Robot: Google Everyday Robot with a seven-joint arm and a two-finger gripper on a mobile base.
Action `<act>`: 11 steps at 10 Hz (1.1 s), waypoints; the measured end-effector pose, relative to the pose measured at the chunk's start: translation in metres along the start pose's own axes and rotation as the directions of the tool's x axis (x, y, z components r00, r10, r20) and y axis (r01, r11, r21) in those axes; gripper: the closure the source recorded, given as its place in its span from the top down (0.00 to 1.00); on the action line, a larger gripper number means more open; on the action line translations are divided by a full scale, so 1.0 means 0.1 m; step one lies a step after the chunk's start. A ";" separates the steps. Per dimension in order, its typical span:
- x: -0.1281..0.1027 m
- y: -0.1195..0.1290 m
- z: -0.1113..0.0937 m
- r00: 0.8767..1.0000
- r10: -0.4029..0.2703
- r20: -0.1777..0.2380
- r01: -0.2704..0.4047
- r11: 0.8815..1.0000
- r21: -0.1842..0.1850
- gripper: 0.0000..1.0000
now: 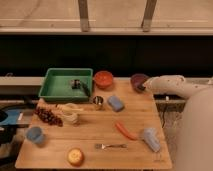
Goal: Wipe purple bowl with eraser
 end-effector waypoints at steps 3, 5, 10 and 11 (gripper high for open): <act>-0.17 0.09 0.07 1.000 0.017 0.013 -0.016 1.000 -0.020 0.00; -0.24 0.28 0.20 1.000 0.015 0.002 -0.015 0.999 -0.040 0.00; 0.06 0.57 0.35 0.997 -0.048 -0.057 0.044 0.997 -0.061 0.00; 0.11 0.55 0.31 0.997 -0.056 -0.061 0.052 0.997 -0.063 0.00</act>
